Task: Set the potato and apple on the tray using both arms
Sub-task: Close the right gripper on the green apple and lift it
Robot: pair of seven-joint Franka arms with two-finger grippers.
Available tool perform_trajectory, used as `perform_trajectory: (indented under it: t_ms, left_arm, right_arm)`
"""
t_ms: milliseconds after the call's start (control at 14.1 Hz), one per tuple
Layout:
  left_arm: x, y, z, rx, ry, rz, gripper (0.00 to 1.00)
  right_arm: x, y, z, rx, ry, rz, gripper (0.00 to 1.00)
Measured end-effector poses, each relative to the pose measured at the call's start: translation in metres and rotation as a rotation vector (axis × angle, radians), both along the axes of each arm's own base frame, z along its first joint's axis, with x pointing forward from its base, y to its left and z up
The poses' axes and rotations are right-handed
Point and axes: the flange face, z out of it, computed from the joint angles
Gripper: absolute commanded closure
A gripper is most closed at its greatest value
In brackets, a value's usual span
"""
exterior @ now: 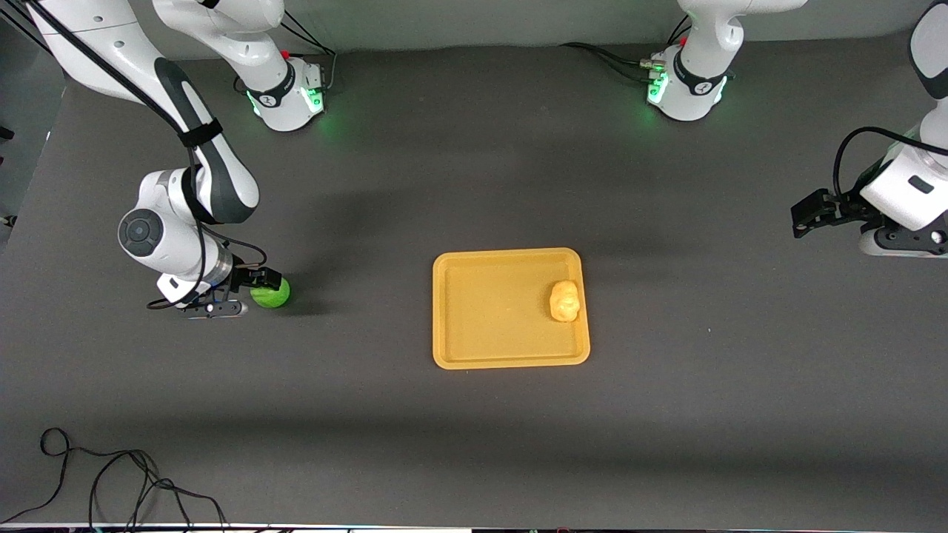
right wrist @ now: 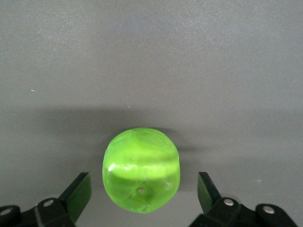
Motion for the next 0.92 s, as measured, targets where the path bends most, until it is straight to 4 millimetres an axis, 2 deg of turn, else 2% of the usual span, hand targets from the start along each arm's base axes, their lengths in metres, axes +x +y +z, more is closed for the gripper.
perform_trajectory:
  t_ms: [213, 355, 426, 497, 711, 853, 924]
  left_arm:
    - [-0.001, 0.002, 0.001, -0.013, -0.001, 0.007, 0.00]
    - [-0.001, 0.006, 0.002, -0.019, -0.003, 0.016, 0.00]
    - [-0.001, 0.008, 0.003, -0.020, -0.004, 0.020, 0.00]
    - [-0.001, 0.010, 0.003, -0.021, -0.004, 0.022, 0.00]
    - [-0.001, 0.013, 0.003, -0.049, -0.003, 0.036, 0.00]
    - [-0.001, 0.021, 0.003, -0.060, -0.003, 0.054, 0.00]
    - [-0.001, 0.024, 0.003, -0.062, -0.004, 0.059, 0.00]
  right_arm:
    - [-0.001, 0.000, -0.011, 0.002, -0.002, 0.000, 0.01]
    - [-0.004, 0.000, -0.027, 0.005, 0.002, -0.002, 0.02]
    - [-0.005, 0.000, -0.037, 0.007, 0.009, -0.003, 0.07]
    - [-0.006, 0.000, -0.044, 0.008, 0.014, -0.006, 0.16]
    - [-0.007, 0.000, -0.053, 0.008, 0.027, -0.008, 0.51]
    - [-0.003, 0.000, -0.046, 0.008, 0.018, -0.013, 0.54]
    - [0.002, 0.003, -0.036, 0.005, 0.026, -0.010, 0.55]
